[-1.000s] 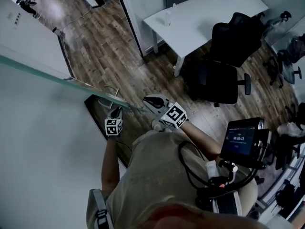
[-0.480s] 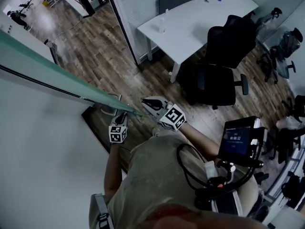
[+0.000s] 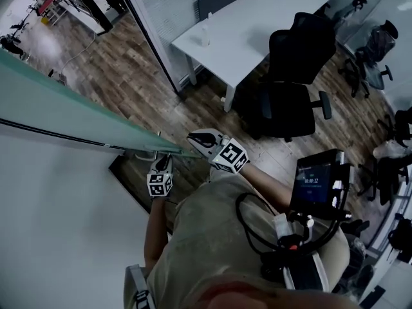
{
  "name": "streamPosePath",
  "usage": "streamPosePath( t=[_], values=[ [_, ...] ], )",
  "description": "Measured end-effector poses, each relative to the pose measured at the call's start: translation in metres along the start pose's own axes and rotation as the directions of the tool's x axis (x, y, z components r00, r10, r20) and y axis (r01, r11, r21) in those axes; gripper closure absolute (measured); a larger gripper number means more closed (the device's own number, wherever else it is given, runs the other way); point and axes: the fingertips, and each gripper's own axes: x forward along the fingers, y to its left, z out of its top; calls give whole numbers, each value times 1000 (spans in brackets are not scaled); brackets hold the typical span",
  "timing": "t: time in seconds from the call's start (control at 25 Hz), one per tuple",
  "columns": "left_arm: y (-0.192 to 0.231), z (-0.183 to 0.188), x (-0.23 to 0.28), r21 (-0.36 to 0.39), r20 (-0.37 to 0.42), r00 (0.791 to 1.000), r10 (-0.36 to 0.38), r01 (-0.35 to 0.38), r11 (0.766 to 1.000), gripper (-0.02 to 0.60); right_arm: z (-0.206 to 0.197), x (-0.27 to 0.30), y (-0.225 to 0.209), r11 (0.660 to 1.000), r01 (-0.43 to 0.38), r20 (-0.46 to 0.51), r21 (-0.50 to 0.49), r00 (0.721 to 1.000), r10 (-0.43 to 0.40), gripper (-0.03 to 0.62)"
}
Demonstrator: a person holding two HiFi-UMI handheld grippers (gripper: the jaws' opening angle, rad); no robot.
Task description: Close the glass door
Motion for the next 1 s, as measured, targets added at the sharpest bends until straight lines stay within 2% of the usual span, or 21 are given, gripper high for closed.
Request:
streamPosePath(
  t=[0.16,0.36,1.0],
  values=[
    [-1,10,13,-6,-5,1000,0,-1,1000,508,4,2,-20,1000,0,6,7,1000,0,577],
    [4,19,24,-29,-9,1000,22,-22,999,508,8,12,-41,999,-41,-3,5,999,41,577],
    [20,55,66,-97,-54,984,172,-176,980,508,43,12,-122,987,-158,-28,-25,987,157,577]
  ],
)
